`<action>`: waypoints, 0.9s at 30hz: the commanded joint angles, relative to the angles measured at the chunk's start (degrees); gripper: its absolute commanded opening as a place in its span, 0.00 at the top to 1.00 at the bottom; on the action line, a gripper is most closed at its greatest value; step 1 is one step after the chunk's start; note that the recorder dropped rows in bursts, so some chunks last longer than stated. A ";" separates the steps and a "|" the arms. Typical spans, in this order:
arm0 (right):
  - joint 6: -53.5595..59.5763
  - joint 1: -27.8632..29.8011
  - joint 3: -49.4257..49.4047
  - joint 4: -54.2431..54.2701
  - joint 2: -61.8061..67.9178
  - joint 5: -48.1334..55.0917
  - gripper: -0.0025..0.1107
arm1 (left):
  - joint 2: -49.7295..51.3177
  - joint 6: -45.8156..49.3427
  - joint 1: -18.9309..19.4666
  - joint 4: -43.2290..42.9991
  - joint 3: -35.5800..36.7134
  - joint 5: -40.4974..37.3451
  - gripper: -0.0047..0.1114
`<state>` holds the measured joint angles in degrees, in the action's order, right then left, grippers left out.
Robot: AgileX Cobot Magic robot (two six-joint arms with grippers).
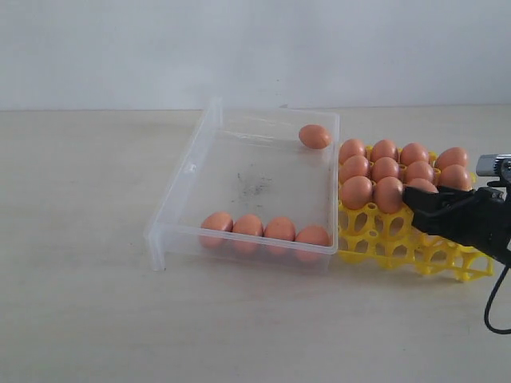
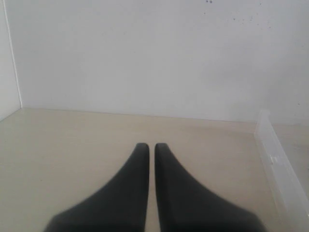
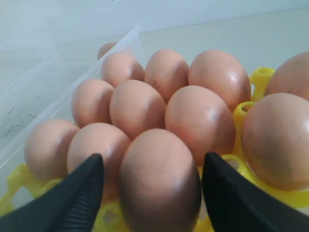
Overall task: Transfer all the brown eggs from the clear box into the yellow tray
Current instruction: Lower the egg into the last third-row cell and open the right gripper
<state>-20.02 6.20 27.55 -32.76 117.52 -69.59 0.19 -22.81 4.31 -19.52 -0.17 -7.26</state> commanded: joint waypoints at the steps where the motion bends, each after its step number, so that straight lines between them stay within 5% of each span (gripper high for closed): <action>1: 0.39 0.16 0.00 1.27 0.23 1.34 0.31 | -0.19 -0.04 -0.32 0.10 0.17 -0.11 0.93; 16: 6.02 0.16 -6.09 0.03 -19.54 -0.38 0.31 | -0.19 -0.04 -0.32 0.10 0.17 -0.11 0.93; 18: 5.31 -0.05 -6.24 0.27 -22.61 11.49 0.33 | -0.19 -0.04 -0.32 0.10 0.17 -0.11 0.93; 20: 3.81 -0.05 -5.89 2.29 -24.19 22.09 0.45 | -0.19 -0.04 -0.32 0.10 0.17 -0.11 0.93; 23: -3.47 -0.05 -5.02 3.36 -24.21 26.07 0.90 | -0.19 -0.04 -0.32 0.10 0.17 -0.11 0.93; 27: -14.29 -0.05 -1.45 -3.46 -24.10 33.35 0.98 | -0.19 -0.04 -0.32 0.10 0.17 -0.11 0.93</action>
<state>-27.36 6.20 23.45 -31.76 93.90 -41.30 0.19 -22.81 4.31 -19.52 -0.17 -7.26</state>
